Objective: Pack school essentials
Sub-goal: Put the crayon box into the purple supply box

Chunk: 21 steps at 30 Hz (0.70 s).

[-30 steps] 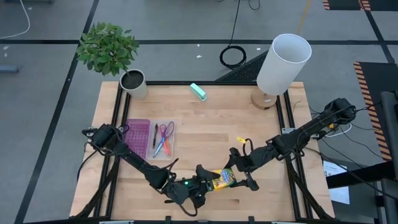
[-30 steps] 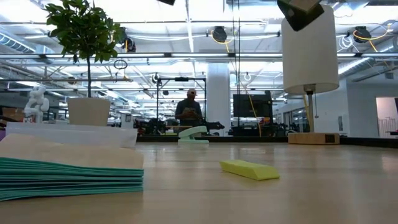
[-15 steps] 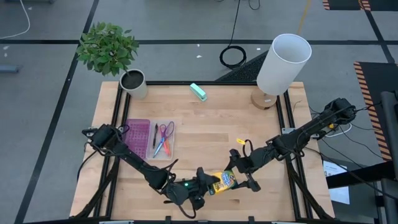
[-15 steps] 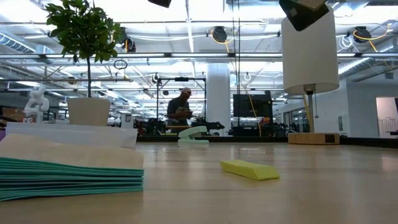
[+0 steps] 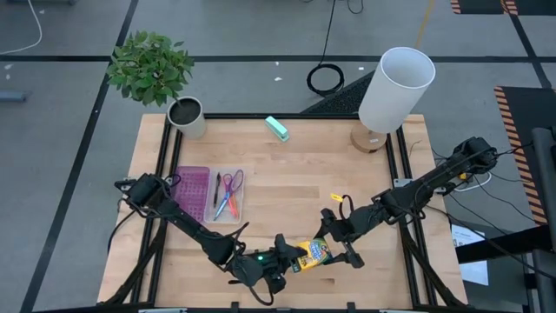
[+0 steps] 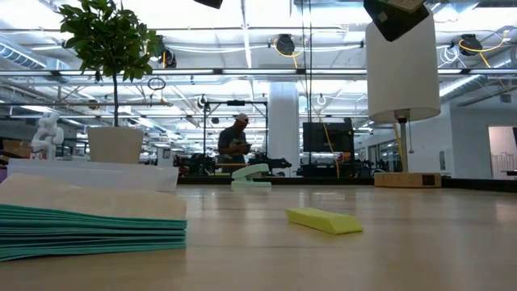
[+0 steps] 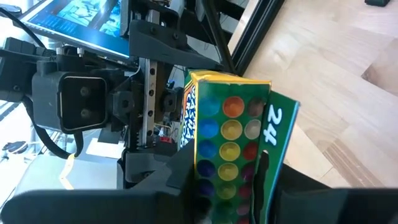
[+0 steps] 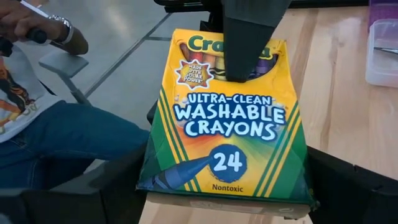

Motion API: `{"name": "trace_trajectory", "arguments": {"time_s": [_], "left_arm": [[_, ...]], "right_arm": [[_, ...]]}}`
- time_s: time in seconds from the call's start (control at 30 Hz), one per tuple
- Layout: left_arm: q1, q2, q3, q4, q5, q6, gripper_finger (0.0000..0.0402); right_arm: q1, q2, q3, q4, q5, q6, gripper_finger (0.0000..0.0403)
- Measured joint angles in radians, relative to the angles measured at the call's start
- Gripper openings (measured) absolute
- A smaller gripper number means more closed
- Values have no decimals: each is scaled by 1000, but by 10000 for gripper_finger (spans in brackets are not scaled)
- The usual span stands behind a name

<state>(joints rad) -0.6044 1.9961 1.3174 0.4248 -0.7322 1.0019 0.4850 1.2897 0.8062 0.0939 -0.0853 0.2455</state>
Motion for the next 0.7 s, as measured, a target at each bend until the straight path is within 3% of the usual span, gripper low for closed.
{"name": "trace_trajectory", "arguments": {"time_s": [0.23, 0.47, 0.7], "left_arm": [[0, 0, 0, 1, 0, -1, 102], [-3, -1, 0, 2, 3, -5, 102], [-7, -1, 0, 23, -8, -1, 102]], "right_arm": [[0, 0, 0, 7, -2, 9, 340], [0, 0, 0, 33, -16, 41, 394], [0, -29, 0, 64, -15, 35, 398]]}}
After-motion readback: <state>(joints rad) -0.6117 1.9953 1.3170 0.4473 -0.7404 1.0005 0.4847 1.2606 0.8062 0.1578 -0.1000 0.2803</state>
